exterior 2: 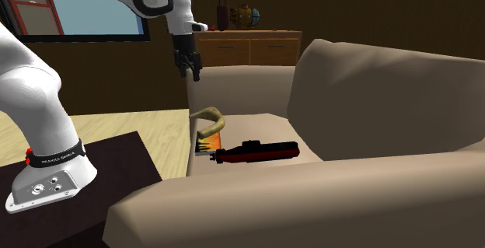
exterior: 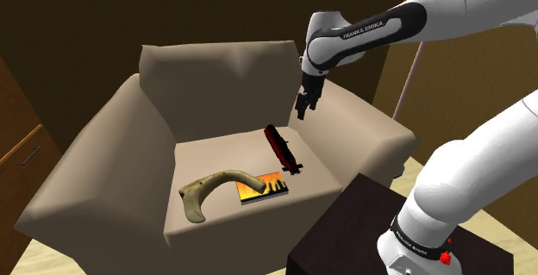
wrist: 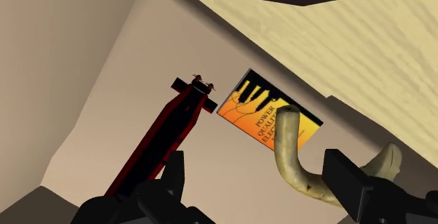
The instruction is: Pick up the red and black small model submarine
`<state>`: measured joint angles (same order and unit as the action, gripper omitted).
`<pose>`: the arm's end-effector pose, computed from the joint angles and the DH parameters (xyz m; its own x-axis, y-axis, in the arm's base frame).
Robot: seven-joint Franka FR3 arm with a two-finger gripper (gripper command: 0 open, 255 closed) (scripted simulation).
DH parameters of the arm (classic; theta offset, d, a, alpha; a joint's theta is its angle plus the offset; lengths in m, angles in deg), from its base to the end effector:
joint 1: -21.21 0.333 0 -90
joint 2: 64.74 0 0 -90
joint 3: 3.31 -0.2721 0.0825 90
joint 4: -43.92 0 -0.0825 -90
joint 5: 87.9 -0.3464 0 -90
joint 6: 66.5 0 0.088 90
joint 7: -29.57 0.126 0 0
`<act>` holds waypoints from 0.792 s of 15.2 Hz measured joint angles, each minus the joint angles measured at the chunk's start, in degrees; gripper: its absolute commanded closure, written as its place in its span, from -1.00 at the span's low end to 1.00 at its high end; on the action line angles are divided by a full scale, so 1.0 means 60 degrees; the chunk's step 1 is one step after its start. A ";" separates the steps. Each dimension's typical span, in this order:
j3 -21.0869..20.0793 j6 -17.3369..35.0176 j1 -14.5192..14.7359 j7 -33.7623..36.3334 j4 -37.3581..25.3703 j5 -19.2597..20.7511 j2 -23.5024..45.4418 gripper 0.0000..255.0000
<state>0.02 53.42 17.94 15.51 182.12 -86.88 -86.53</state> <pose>0.4152 -0.0493 0.4154 0.9881 0.1416 0.0603 0.1413 -0.9899 0.0093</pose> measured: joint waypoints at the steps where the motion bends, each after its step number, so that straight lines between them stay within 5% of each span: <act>1: 0.0069 0.0230 -0.0033 -0.0086 -0.0068 0.0012 0.0289 -1.00; 12: 0.0502 0.2804 -0.0257 -0.0841 -0.1277 -0.0272 0.4057 -1.00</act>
<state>3.03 70.25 16.39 10.46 174.46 -88.51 -62.19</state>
